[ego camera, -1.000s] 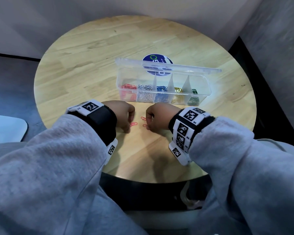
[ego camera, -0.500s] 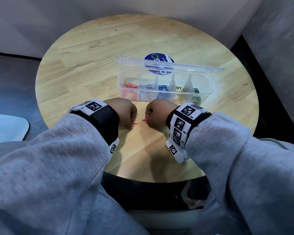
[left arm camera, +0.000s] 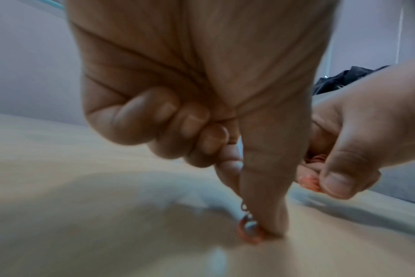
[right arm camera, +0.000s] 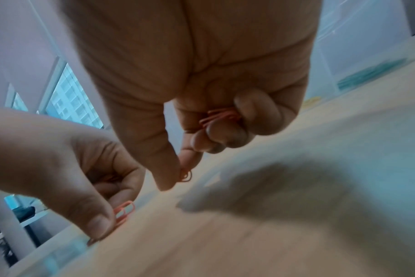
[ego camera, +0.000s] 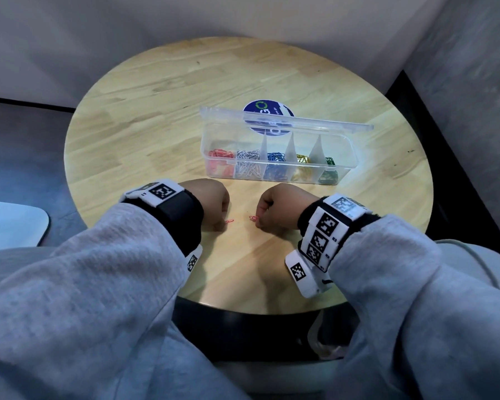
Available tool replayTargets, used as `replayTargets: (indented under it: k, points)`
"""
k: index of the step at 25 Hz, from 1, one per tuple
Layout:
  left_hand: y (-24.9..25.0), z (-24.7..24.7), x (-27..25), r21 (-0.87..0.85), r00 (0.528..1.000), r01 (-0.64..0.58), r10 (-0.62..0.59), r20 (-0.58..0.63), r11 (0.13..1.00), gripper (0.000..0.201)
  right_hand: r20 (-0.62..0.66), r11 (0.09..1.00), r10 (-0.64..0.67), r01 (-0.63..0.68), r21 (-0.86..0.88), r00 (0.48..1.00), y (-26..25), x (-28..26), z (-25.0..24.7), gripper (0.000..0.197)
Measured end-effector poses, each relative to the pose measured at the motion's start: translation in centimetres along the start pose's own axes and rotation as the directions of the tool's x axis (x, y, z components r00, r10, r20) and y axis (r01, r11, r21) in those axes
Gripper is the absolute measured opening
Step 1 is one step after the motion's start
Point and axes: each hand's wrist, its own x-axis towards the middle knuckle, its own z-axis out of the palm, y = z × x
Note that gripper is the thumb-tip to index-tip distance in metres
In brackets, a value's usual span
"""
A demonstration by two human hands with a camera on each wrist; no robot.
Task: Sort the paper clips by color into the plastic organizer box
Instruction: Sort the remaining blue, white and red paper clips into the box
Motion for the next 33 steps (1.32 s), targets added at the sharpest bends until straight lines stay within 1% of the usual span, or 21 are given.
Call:
replayTargets:
  k: [2, 3, 4, 5, 6, 8, 9, 11, 13, 15, 16, 17, 18, 19, 20, 21, 24, 28, 30, 32, 33]
  points:
    - [-0.6, -0.5, -0.5, -0.094, 1.0, 0.016, -0.015, 0.012, 0.995, 0.02, -0.022, 0.995, 0.003, -0.001, 0.096, 1.0, 0.5, -0.4, -0.5, 0.012]
    - [-1.1, -0.9, -0.7, -0.193, 1.0, 0.02, -0.017, 0.017, 0.981, 0.021, -0.021, 0.991, -0.002, 0.004, 0.135, 1.0, 0.7, -0.5, -0.8, 0.014]
    - [-1.4, -1.3, -0.9, -0.328, 1.0, 0.015, -0.007, 0.024, 0.944, 0.024, -0.007, 0.984, -0.001, 0.002, 0.179, 1.0, 0.9, -0.6, -1.0, 0.014]
    - [-1.7, -1.8, -1.3, -0.48, 1.0, 0.0, 0.014, 0.026, 0.877, 0.028, 0.01, 0.973, 0.004, -0.006, 0.231, 1.0, 1.1, -0.7, -1.2, 0.015]
    - [-1.9, -2.1, -1.5, -0.615, 0.999, -0.023, 0.038, 0.012, 0.788, 0.032, 0.027, 0.956, 0.008, -0.016, 0.292, 1.0, 1.3, -0.7, -1.3, 0.016]
    - [-1.9, -2.6, -1.9, -0.789, 0.998, -0.046, 0.067, -0.006, 0.613, 0.035, 0.073, 0.894, 0.01, -0.042, 0.447, 0.997, 1.8, -0.7, -1.2, 0.018]
    - [-1.9, -2.6, -2.0, -0.838, 0.998, -0.041, 0.07, -0.003, 0.544, 0.033, 0.105, 0.85, 0.005, -0.06, 0.524, 0.994, 2.0, -0.7, -1.1, 0.019]
    - [-1.8, -2.6, -1.8, -0.896, 0.997, 0.005, 0.066, 0.039, 0.444, 0.03, 0.174, 0.76, -0.018, -0.099, 0.642, 0.985, 2.3, -0.6, -0.8, 0.019]
    - [-1.7, -2.5, -1.6, -0.918, 0.991, 0.075, 0.072, 0.111, 0.39, 0.031, 0.217, 0.681, -0.044, -0.13, 0.72, 0.975, 2.4, -0.7, -0.6, 0.018]
    - [-1.4, -2.3, -1.3, -0.889, 0.985, 0.139, 0.033, 0.17, 0.435, 0.027, 0.213, 0.618, -0.039, -0.144, 0.773, 0.976, 2.3, -0.9, -0.8, 0.021]
    - [-1.3, -2.1, -1.1, -0.849, 0.983, 0.165, -0.011, 0.185, 0.502, 0.023, 0.204, 0.592, -0.026, -0.15, 0.792, 0.979, 2.2, -1.0, -0.9, 0.024]
    - [-1.3, -1.8, -0.9, -0.766, 0.983, 0.173, -0.064, 0.171, 0.62, 0.018, 0.2, 0.565, -0.011, -0.159, 0.81, 0.98, 2.2, -1.0, -1.0, 0.026]
    - [-1.4, -1.4, -0.7, -0.613, 0.985, 0.164, -0.099, 0.139, 0.773, 0.016, 0.201, 0.535, 0.002, -0.171, 0.827, 0.979, 2.1, -1.0, -1.1, 0.026]
    - [-1.5, -1.0, -0.5, -0.425, 0.988, 0.145, -0.111, 0.104, 0.893, 0.018, 0.205, 0.504, 0.013, -0.183, 0.844, 0.979, 2.1, -1.0, -1.2, 0.025]
    - [-1.3, -0.5, -0.4, -0.264, 0.99, 0.134, -0.118, 0.076, 0.955, 0.022, 0.209, 0.474, 0.023, -0.195, 0.859, 0.978, 2.1, -1.0, -1.2, 0.024]
    - [-1.0, -0.2, -0.5, -0.182, 0.989, 0.137, -0.125, 0.073, 0.974, 0.025, 0.214, 0.448, 0.029, -0.204, 0.87, 0.976, 2.0, -1.0, -1.3, 0.023]
    - [0.1, 0.4, -0.6, -0.1, 0.99, 0.133, -0.128, 0.054, 0.986, 0.024, 0.226, 0.411, 0.012, -0.211, 0.887, 0.974, 1.6, -1.1, -1.4, 0.02]
    - [0.5, 0.3, -0.5, -0.06, 0.99, 0.128, -0.123, 0.075, 0.99, 0.026, 0.194, 0.362, -0.037, -0.168, 0.917, 0.98, 0.7, -1.4, -2.4, 0.027]
    - [0.0, -0.1, -0.7, -0.13, 0.988, 0.122, -0.109, 0.106, 0.984, 0.023, 0.14, 0.34, -0.032, -0.121, 0.933, 0.99, -0.1, -1.5, -3.2, 0.027]
    - [-0.8, -1.2, -1.1, -0.321, 0.99, 0.122, -0.093, 0.103, 0.939, 0.018, 0.074, 0.374, -0.012, -0.065, 0.925, 0.997, -1.4, -1.2, -3.9, 0.021]
    - [-1.3, -1.9, -1.4, -0.446, 0.992, 0.123, -0.097, 0.081, 0.886, 0.015, 0.043, 0.415, 0.001, -0.039, 0.909, 0.999, -2.1, -0.9, -4.2, 0.019]
